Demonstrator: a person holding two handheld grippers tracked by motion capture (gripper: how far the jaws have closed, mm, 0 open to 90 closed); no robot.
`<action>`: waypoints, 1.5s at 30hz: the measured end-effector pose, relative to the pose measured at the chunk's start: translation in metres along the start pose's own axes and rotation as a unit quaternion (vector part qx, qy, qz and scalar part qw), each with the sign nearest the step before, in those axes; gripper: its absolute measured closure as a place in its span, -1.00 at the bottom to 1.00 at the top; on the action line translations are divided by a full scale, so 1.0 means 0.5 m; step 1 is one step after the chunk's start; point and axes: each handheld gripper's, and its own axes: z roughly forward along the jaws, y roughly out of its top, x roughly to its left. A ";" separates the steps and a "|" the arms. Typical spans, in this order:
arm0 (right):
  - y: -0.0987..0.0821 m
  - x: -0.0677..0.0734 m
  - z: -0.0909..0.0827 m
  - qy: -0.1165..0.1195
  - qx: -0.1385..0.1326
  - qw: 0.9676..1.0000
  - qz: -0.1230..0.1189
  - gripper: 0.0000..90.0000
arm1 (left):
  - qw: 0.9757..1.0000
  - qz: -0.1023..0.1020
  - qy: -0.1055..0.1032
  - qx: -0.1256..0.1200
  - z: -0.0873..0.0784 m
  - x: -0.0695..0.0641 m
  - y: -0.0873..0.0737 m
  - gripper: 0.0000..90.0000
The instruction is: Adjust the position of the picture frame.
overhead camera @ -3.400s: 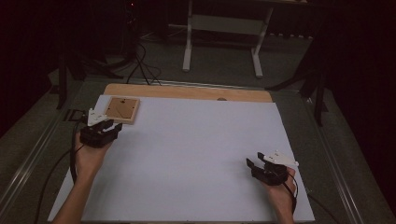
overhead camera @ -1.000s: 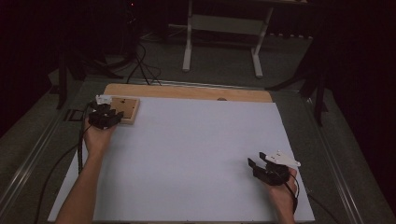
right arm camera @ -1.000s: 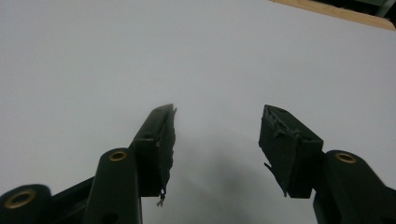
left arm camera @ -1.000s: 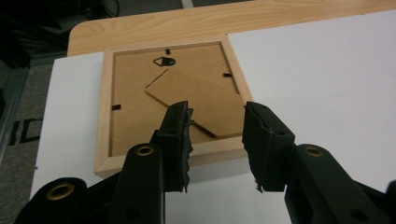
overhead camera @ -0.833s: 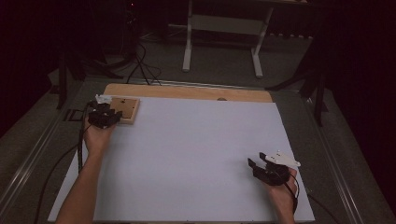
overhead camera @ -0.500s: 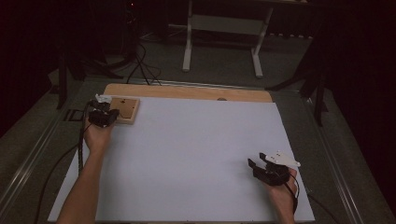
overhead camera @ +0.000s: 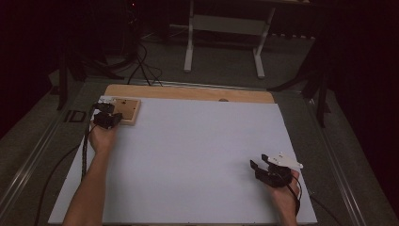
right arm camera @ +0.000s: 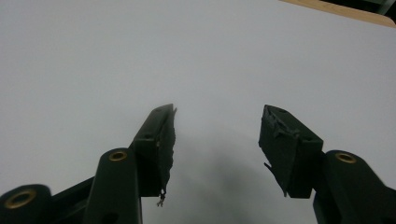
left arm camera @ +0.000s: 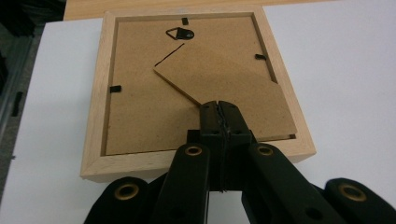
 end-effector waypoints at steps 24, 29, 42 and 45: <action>0.001 0.004 -0.001 0.001 0.001 1.000 -0.004 0.00 | 0.999 0.030 0.006 0.022 -0.002 -0.025 0.004 1.00; 0.001 0.004 -0.002 0.001 0.000 1.000 -0.004 0.00 | 0.999 0.033 0.003 0.023 -0.005 -0.032 0.000 1.00; 0.002 0.007 -0.001 0.002 0.001 1.000 -0.007 0.00 | 0.998 0.050 -0.020 0.029 -0.018 -0.058 -0.011 1.00; 0.002 0.007 0.000 0.002 0.002 1.000 -0.009 0.00 | 0.998 0.048 -0.025 0.027 -0.021 -0.065 -0.015 1.00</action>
